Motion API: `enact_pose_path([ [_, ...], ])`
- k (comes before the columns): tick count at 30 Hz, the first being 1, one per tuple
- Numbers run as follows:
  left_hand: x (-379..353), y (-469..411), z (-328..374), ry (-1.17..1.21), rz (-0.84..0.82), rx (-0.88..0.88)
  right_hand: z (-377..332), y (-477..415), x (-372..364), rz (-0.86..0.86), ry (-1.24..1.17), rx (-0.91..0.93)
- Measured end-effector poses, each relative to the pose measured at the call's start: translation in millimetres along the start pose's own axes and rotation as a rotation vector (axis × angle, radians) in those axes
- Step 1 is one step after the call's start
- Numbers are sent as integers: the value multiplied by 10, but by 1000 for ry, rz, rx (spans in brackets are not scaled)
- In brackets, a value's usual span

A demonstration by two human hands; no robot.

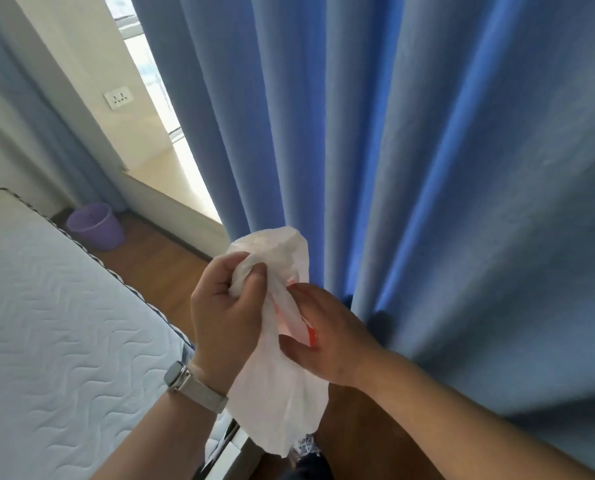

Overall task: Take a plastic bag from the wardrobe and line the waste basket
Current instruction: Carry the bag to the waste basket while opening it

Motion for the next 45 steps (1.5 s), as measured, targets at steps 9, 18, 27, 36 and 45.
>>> enact_pose_path([
  [9, 705, -959, -458, 50, 122, -17, -304, -1418, 164, -62, 57, 124],
  [18, 1631, -1327, -867, 10, 321, 66, -840, -2392, -85, -156, 22, 346],
  [27, 2311, -1415, -1425, -51, 540, 162, -1131, -3284, -629, -228, -45, 533],
  [36, 2755, -2011, -1969, -205, 663, 216, -1148, -4513, -797, -256, -155, 688],
  [45, 2942, -3139, -2355, -359, 677, 244, -1014, -5793, -531, -273, -140, 765],
])
Point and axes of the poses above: each hand's wrist, its own y-axis away from the middle knuckle, its own x-axis out of the back of the hand, z = x × y, the point moved 10 cm from there along -y, towards the middle knuckle, and after that the axes turned 13 degrees about -z, right-handed, at the moved point
